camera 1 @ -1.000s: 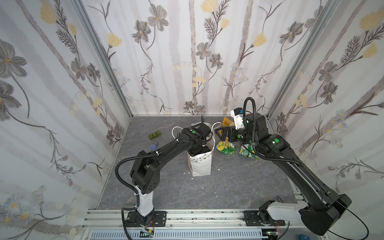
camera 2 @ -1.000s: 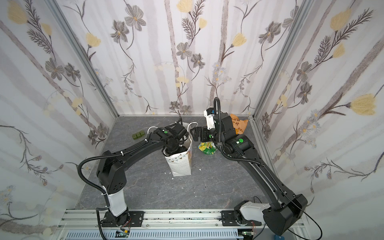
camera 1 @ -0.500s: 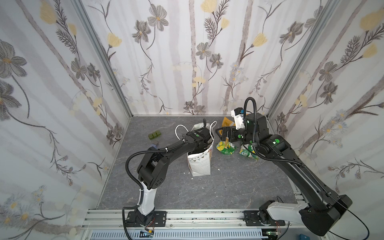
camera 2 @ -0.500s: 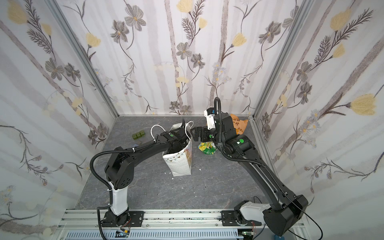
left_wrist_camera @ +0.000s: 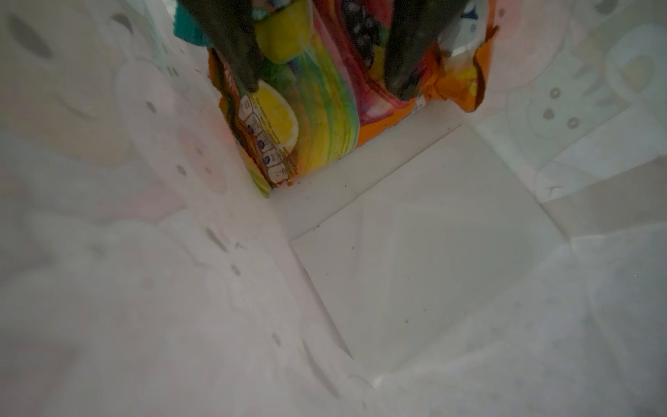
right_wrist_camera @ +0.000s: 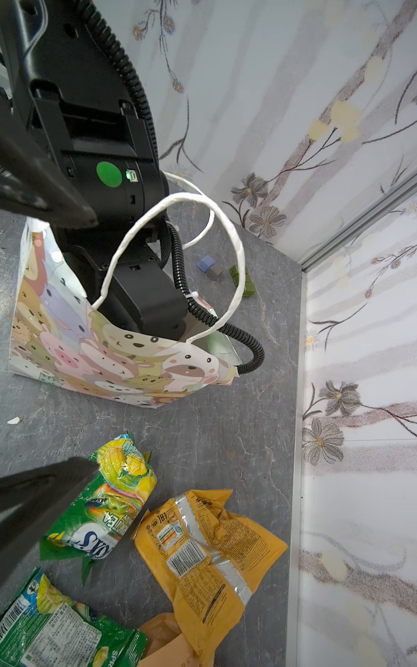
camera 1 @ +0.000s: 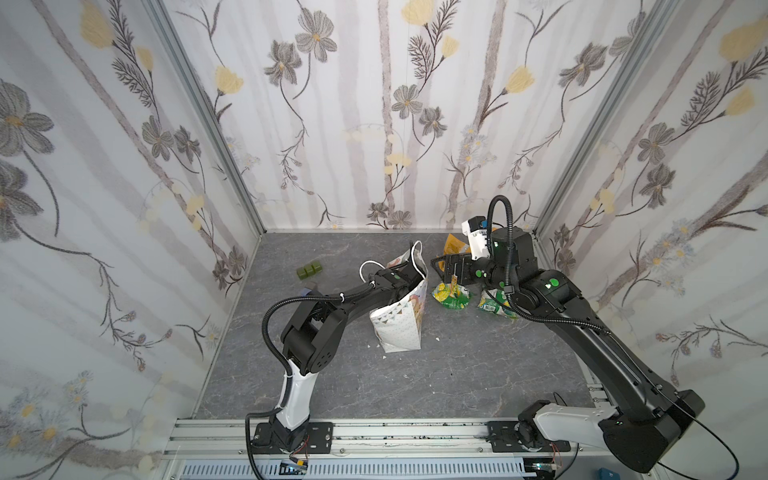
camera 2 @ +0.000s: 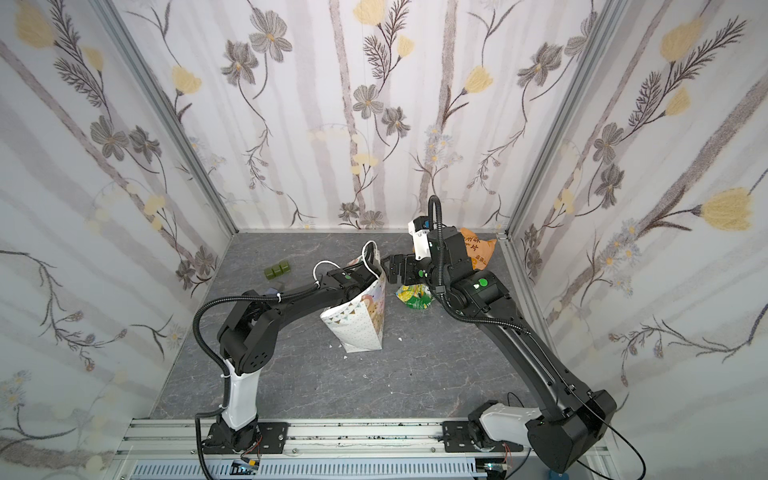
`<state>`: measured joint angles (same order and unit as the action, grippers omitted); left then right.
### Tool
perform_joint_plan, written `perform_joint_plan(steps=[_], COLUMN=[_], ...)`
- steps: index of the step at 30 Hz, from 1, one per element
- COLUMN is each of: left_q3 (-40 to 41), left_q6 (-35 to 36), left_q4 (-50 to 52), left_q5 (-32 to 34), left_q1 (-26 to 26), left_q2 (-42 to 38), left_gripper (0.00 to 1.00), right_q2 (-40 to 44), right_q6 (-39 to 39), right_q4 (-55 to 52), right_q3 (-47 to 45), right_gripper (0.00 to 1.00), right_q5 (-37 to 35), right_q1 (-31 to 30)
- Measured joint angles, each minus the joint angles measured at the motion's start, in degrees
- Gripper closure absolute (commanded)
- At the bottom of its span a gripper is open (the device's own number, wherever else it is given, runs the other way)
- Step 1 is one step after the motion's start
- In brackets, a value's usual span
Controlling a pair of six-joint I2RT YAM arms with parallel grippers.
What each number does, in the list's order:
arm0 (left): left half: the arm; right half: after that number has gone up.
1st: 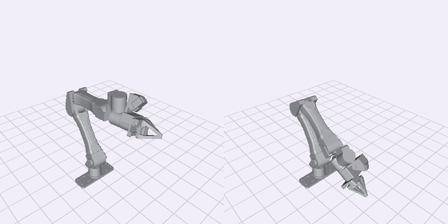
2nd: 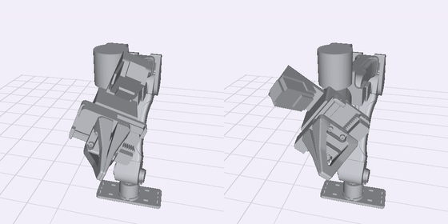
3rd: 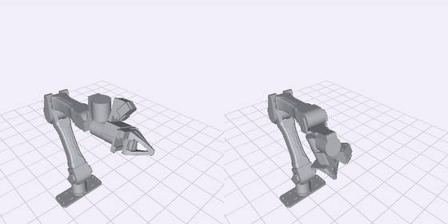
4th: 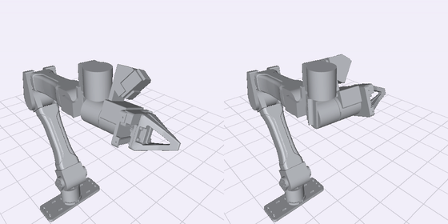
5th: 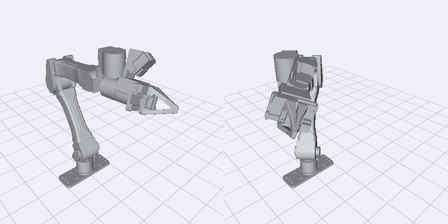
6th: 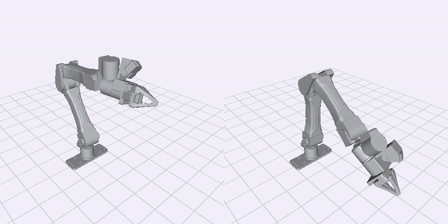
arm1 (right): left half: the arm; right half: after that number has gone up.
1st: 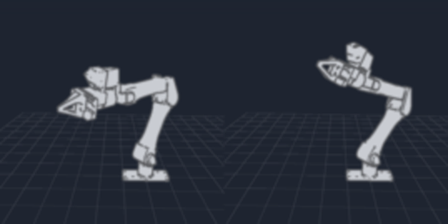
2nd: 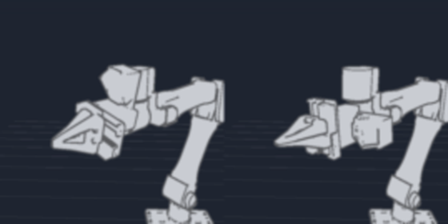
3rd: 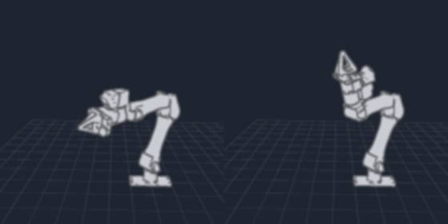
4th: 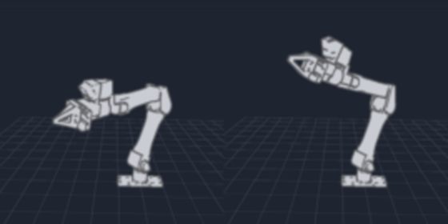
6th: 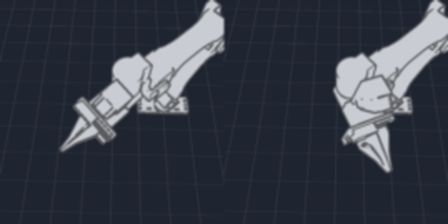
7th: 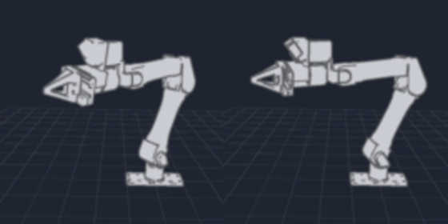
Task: Take the snacks out of the paper bag
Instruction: Pick up the snack from the paper bag.
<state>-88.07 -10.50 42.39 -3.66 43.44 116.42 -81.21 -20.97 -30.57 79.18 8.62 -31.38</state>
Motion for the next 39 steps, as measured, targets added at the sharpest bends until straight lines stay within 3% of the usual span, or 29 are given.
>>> perform_joint_plan(steps=[8, 39], left_q3=[-0.79, -9.88], left_q6=[0.20, 0.22], left_q4=[1.79, 12.07], left_q5=[0.42, 1.03], left_q1=[-0.04, 0.02], left_q2=[-0.66, -7.85], left_gripper=[1.00, 1.00], right_q2=[-1.27, -4.87], right_q6=[-0.48, -1.05], right_q4=[0.09, -0.50], right_q3=[-0.55, -1.16], right_gripper=[0.01, 0.01], right_q5=[0.00, -0.20], right_q1=[0.00, 0.04])
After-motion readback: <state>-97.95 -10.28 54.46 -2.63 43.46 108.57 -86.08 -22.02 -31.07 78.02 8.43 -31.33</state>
